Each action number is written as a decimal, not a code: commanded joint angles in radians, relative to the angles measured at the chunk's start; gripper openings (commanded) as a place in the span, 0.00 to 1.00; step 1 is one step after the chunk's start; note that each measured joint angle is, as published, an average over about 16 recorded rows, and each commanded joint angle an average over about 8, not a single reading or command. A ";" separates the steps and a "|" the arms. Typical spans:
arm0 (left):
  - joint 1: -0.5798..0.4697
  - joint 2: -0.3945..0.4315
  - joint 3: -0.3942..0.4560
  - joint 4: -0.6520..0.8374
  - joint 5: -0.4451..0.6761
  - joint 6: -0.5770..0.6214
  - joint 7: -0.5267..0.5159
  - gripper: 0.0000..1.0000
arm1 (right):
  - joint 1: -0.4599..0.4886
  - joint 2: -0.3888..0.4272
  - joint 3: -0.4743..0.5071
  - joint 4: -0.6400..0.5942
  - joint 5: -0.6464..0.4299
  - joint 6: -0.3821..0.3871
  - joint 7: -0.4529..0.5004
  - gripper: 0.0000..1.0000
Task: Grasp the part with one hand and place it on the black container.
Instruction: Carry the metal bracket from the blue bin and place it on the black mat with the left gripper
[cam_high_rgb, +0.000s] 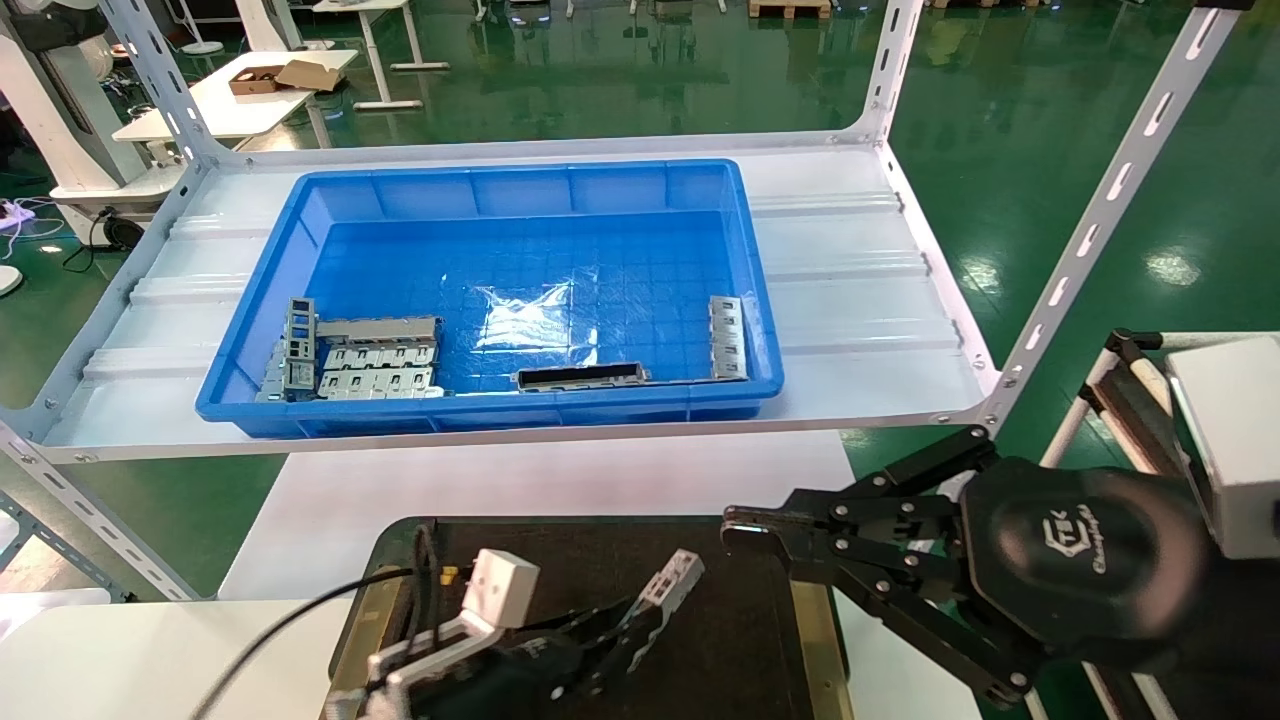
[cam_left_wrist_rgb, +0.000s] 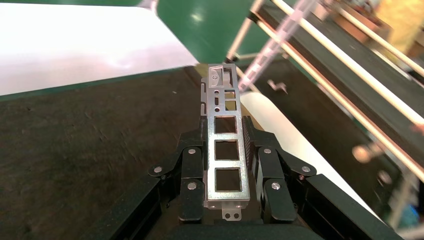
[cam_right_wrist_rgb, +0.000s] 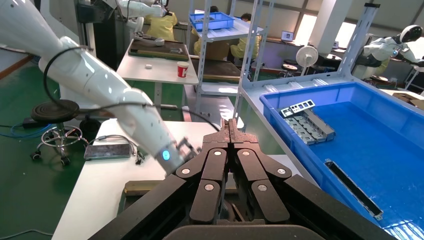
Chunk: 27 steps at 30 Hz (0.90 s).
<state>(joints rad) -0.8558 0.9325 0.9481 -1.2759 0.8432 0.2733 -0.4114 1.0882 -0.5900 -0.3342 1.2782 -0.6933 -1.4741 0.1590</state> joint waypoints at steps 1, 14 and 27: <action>0.019 0.032 0.017 -0.006 0.014 -0.083 -0.018 0.00 | 0.000 0.000 0.000 0.000 0.000 0.000 0.000 0.00; -0.022 0.288 0.094 0.211 -0.031 -0.443 -0.058 0.00 | 0.000 0.000 0.000 0.000 0.000 0.000 0.000 0.00; -0.060 0.412 0.123 0.364 -0.072 -0.571 -0.056 0.00 | 0.000 0.000 -0.001 0.000 0.000 0.000 0.000 0.00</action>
<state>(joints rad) -0.9148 1.3396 1.0743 -0.9168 0.7708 -0.2949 -0.4712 1.0883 -0.5898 -0.3349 1.2782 -0.6929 -1.4738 0.1586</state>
